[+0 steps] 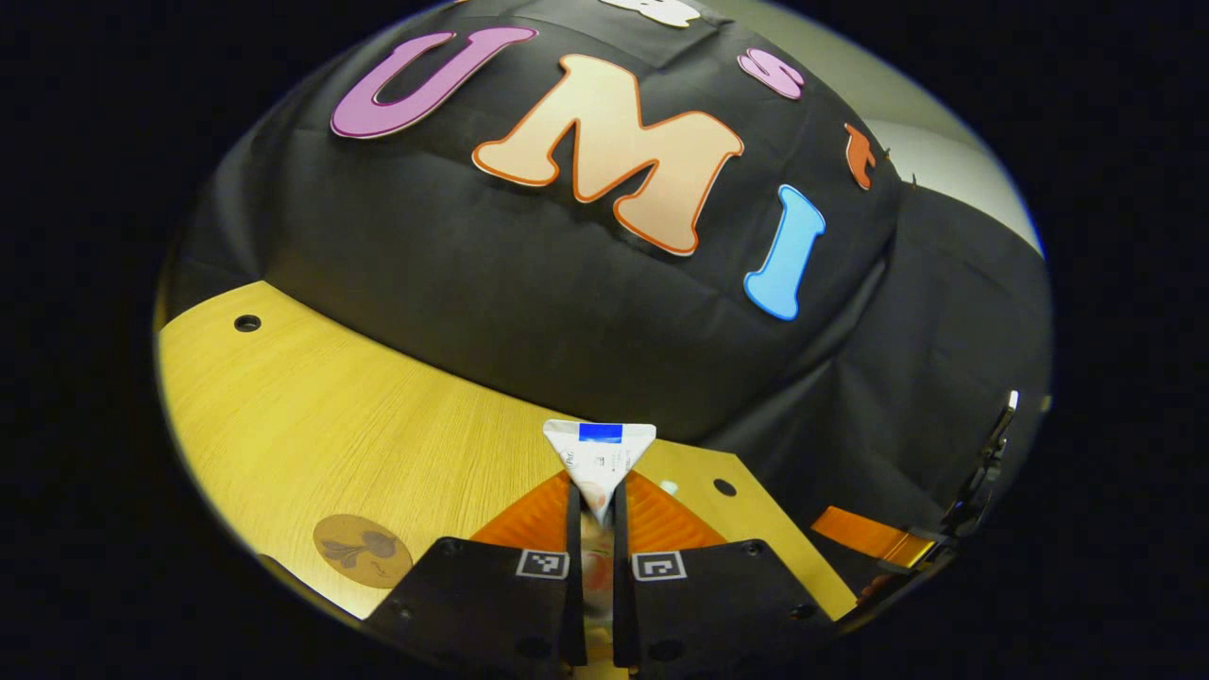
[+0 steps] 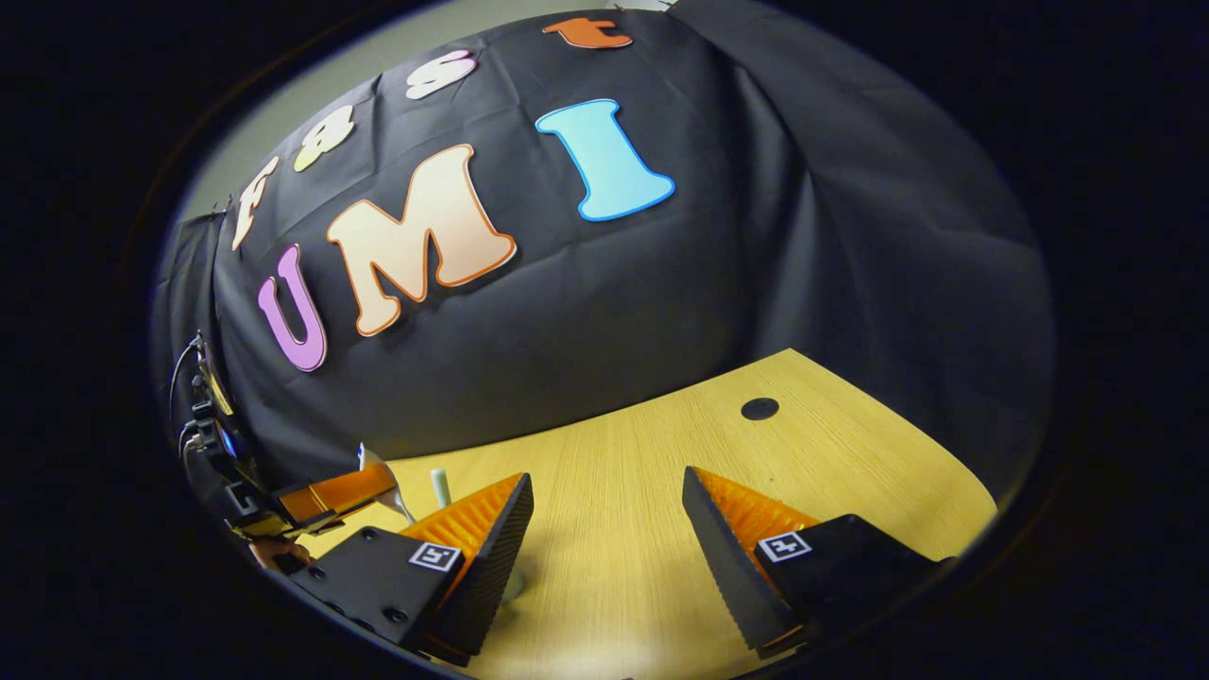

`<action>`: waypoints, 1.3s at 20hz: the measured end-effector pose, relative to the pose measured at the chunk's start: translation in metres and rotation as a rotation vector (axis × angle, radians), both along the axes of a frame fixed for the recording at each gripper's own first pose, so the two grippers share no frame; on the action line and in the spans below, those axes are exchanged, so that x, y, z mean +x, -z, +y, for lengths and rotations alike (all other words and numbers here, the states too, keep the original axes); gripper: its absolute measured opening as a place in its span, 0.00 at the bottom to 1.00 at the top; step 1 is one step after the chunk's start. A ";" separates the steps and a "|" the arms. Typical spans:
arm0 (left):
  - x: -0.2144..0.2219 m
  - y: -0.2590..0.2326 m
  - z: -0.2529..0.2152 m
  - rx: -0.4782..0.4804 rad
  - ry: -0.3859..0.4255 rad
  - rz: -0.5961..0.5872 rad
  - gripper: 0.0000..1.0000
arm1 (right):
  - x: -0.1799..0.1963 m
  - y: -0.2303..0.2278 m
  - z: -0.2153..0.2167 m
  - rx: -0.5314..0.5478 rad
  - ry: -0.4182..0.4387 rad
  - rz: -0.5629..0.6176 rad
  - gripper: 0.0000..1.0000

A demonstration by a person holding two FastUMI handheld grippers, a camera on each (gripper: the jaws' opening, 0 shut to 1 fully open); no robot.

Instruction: Put the toothbrush and toothpaste on the desktop into the cup, then pick up the cup and place it on the coaster on the desktop.

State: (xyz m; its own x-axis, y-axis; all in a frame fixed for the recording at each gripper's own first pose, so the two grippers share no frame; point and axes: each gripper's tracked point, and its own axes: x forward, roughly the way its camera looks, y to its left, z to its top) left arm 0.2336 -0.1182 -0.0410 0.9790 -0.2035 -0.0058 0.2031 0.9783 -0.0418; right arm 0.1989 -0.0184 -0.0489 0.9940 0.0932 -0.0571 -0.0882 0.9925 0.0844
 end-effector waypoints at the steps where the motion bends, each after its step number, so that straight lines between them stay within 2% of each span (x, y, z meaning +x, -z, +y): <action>1: -0.002 0.005 -0.002 0.024 0.001 0.004 0.11 | -0.002 0.001 0.000 -0.003 0.001 0.001 0.98; 3: -0.009 0.012 -0.008 0.055 0.015 0.019 0.16 | -0.005 0.003 0.000 -0.016 -0.001 0.002 0.98; 4: -0.014 0.012 -0.013 0.054 0.027 0.012 0.27 | -0.006 0.002 0.002 -0.020 -0.003 0.002 0.98; 5: -0.018 0.012 -0.013 0.052 0.024 0.004 0.32 | -0.007 0.003 0.003 -0.021 -0.007 0.004 0.98; 6: -0.023 0.007 -0.013 0.046 0.025 -0.010 0.58 | -0.008 0.003 0.005 -0.018 -0.010 0.007 0.98; 9: -0.037 0.002 -0.008 0.031 0.006 -0.022 0.71 | -0.012 0.002 0.015 -0.014 -0.025 0.007 0.98; 10: -0.044 -0.002 -0.002 0.029 -0.007 -0.031 0.78 | -0.014 0.002 0.019 -0.013 -0.032 0.011 0.94; 12: -0.056 -0.012 0.016 0.029 -0.041 -0.054 0.89 | -0.018 0.005 0.028 -0.018 -0.044 0.027 0.98; 15: -0.079 -0.020 0.050 0.055 -0.108 -0.061 0.90 | -0.026 0.018 0.044 -0.074 -0.062 0.088 0.98; 21: -0.126 -0.026 0.125 0.110 -0.252 -0.061 0.90 | -0.038 0.043 0.096 -0.147 -0.160 0.239 0.98; 26: -0.165 -0.021 0.179 0.082 -0.382 -0.050 0.90 | -0.043 0.072 0.122 -0.265 -0.218 0.396 0.98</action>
State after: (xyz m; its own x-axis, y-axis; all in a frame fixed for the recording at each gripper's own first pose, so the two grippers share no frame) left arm 0.0682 0.0612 -0.0203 0.9836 0.1751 0.0424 -0.1768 0.9834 0.0407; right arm 0.1554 0.1038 -0.1214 0.8503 0.2271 -0.4748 -0.3076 0.9464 -0.0981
